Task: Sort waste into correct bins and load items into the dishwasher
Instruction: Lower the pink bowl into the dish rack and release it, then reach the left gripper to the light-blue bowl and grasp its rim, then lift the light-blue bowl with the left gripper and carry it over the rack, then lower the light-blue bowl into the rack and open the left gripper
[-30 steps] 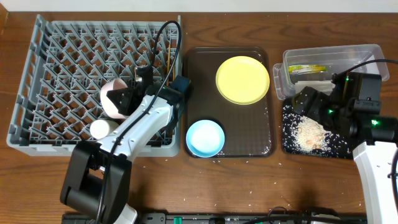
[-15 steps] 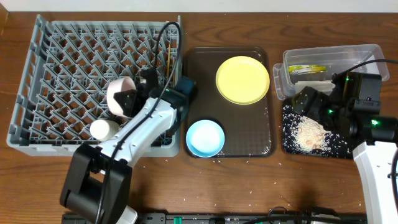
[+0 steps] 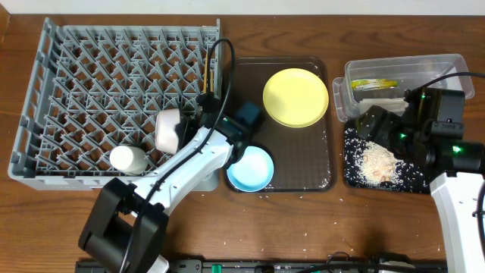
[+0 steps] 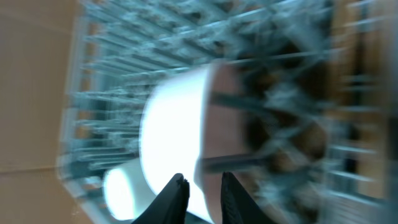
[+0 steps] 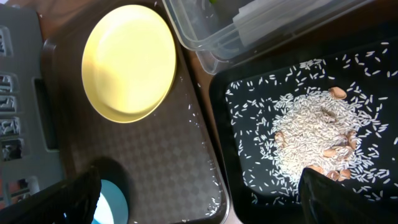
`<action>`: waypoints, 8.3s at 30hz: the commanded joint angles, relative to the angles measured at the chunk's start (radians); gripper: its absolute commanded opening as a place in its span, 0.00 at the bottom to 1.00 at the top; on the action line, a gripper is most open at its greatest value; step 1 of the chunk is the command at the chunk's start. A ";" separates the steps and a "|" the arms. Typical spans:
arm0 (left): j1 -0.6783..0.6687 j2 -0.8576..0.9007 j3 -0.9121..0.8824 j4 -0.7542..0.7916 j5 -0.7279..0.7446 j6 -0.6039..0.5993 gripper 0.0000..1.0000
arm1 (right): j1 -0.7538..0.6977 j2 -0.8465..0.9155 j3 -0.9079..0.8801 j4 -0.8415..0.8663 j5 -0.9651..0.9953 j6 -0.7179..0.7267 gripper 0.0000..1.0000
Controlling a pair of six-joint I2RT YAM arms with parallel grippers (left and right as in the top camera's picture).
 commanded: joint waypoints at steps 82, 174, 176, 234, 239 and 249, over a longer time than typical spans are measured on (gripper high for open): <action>0.215 -0.347 0.128 0.100 0.089 0.352 0.08 | -0.008 -0.001 0.001 -0.001 -0.004 0.011 0.99; 0.360 -0.218 0.062 0.140 0.592 0.269 0.08 | -0.007 -0.001 0.001 -0.001 -0.004 0.011 0.99; 0.391 -0.195 0.039 0.149 0.592 0.262 0.07 | -0.007 -0.001 0.001 -0.001 -0.004 0.011 0.99; 0.748 -0.139 0.068 0.263 0.988 0.405 0.08 | -0.007 -0.001 0.001 -0.001 -0.005 0.011 0.99; 0.701 -0.140 0.068 0.241 0.985 0.407 0.07 | -0.007 -0.001 0.001 -0.001 -0.005 0.011 0.99; 0.723 -0.154 0.068 0.277 0.703 0.383 0.08 | -0.008 -0.001 0.001 -0.001 -0.004 0.011 0.99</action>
